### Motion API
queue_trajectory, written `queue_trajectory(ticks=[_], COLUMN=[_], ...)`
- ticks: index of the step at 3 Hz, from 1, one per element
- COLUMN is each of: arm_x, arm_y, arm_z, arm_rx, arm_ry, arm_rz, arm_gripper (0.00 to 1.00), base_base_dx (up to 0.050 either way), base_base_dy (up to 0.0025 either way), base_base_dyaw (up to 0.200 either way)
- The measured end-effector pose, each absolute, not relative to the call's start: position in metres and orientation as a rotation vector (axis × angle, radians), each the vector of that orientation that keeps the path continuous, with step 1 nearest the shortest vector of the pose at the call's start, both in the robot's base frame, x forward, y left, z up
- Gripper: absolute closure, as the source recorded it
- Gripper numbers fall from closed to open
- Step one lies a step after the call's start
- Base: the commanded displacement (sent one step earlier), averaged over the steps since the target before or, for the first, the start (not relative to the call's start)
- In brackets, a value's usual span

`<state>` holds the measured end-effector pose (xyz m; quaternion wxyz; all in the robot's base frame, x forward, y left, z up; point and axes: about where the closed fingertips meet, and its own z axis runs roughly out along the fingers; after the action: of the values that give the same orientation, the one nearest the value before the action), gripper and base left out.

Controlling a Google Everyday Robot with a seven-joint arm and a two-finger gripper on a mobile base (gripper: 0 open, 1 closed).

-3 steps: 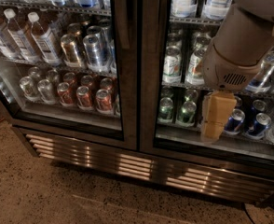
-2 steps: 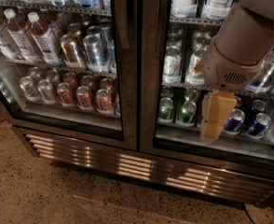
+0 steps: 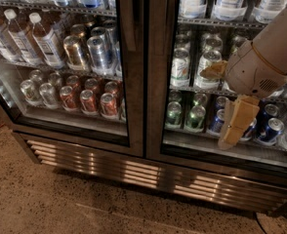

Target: Open right fridge door

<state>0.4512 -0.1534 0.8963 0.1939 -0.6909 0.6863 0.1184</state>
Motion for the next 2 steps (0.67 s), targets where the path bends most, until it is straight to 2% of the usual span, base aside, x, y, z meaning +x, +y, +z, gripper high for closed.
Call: queue_trajectory(ticks=[2], arm_x=[0.4476], arm_y=[-0.1370], arm_z=[0.9010], arm_rx=[-1.955], arm_ry=[1.807], arm_rz=[0.413], arm_gripper=[0.00], base_base_dx=[0.000], base_base_dy=[0.00000], base_base_dyaw=[0.000])
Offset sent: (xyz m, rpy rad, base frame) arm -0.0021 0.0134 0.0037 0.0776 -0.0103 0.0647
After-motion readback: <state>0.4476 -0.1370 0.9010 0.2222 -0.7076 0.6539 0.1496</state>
